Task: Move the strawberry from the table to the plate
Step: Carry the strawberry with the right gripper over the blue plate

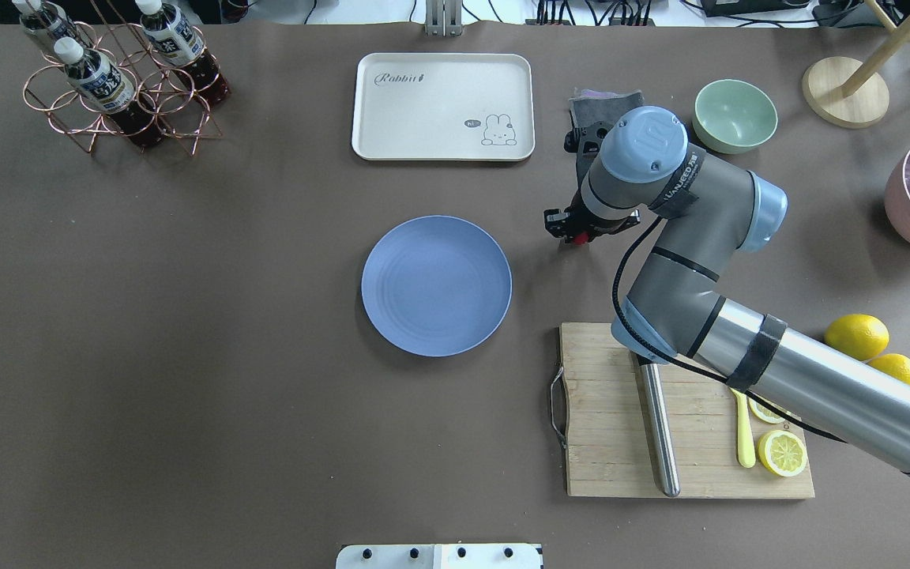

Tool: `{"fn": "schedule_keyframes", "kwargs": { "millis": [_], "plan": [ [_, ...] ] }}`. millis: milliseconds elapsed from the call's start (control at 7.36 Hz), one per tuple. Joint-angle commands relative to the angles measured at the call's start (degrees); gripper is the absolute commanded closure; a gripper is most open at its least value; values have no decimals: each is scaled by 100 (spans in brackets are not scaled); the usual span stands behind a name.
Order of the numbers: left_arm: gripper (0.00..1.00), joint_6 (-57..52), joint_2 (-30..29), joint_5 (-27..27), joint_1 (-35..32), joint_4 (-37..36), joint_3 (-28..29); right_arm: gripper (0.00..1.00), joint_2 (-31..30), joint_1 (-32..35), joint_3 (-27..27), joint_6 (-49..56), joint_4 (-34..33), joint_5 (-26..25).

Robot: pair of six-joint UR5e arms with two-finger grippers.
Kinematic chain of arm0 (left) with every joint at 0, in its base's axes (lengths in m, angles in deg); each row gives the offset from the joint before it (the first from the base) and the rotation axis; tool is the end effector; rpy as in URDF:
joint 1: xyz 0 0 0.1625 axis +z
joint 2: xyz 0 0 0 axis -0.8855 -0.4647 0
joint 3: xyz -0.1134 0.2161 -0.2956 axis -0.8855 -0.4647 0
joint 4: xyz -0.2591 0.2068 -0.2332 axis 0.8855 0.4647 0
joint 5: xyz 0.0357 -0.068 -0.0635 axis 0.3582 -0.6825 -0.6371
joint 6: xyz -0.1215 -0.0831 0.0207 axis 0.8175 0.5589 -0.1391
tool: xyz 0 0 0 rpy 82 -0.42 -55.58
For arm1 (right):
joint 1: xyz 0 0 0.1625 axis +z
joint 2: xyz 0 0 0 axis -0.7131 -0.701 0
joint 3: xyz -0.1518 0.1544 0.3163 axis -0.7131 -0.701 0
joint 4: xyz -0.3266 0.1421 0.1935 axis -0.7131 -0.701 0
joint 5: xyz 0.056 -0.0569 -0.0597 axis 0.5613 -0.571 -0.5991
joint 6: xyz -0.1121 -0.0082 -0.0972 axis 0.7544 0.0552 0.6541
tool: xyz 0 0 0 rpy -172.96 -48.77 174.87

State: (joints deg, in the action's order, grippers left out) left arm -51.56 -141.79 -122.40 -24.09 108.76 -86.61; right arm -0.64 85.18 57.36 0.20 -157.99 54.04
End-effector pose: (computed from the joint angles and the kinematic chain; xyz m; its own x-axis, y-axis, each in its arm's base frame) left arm -0.0001 -0.5127 0.5493 0.7174 0.2750 -0.6401 -0.0856 0.9466 0.3107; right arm -0.5027 -0.5281 0.3493 0.7176 -0.0507 0.6946 -0.0724 0.9865 0.1469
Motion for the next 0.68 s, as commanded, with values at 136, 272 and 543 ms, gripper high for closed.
{"fn": "schedule_keyframes", "kwargs": {
  "millis": [136, 272, 543],
  "plan": [
    [2, -9, 28, 0, -9, 1, 3, 100, 200, -66, 834, -476, -886, 60],
    [2, -9, 28, 0, -9, -7, 3, 100, 445, -345, 836, -1107, -889, 17],
    [2, -9, 54, 0, -44, -16, 3, 100, 973, -933, 774, -2172, -898, -402]
  ]
}}
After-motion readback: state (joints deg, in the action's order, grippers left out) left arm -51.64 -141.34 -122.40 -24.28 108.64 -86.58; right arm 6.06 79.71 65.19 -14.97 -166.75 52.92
